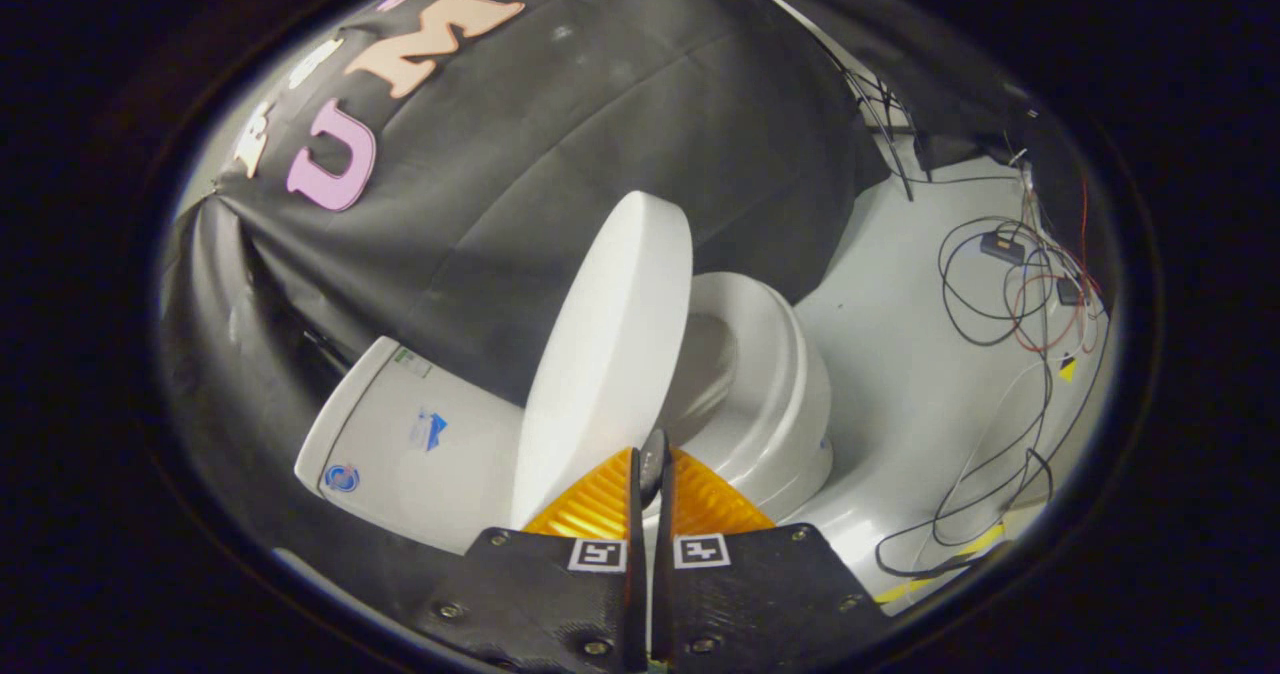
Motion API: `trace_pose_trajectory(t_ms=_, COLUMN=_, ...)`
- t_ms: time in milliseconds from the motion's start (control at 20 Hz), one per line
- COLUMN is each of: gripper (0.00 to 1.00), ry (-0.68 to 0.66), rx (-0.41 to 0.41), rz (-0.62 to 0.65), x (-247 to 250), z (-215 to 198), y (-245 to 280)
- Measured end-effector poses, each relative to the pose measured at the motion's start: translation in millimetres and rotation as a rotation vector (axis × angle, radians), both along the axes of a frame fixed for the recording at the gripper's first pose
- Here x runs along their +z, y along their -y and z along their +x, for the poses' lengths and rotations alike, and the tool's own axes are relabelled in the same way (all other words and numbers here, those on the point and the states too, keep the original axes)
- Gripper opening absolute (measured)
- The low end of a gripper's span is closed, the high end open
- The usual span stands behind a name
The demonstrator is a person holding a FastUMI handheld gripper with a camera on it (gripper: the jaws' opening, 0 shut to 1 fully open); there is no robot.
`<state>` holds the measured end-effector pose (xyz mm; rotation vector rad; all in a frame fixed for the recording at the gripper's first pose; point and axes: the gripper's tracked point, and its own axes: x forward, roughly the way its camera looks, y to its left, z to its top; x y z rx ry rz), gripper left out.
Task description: Open the toilet lid.
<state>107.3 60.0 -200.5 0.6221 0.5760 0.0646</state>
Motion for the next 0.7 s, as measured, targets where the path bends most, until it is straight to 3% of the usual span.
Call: trace_pose_trajectory(t_ms=700, gripper=0.01, ry=0.119, rx=0.058, rz=-0.071, x=54, z=-5, y=-34)
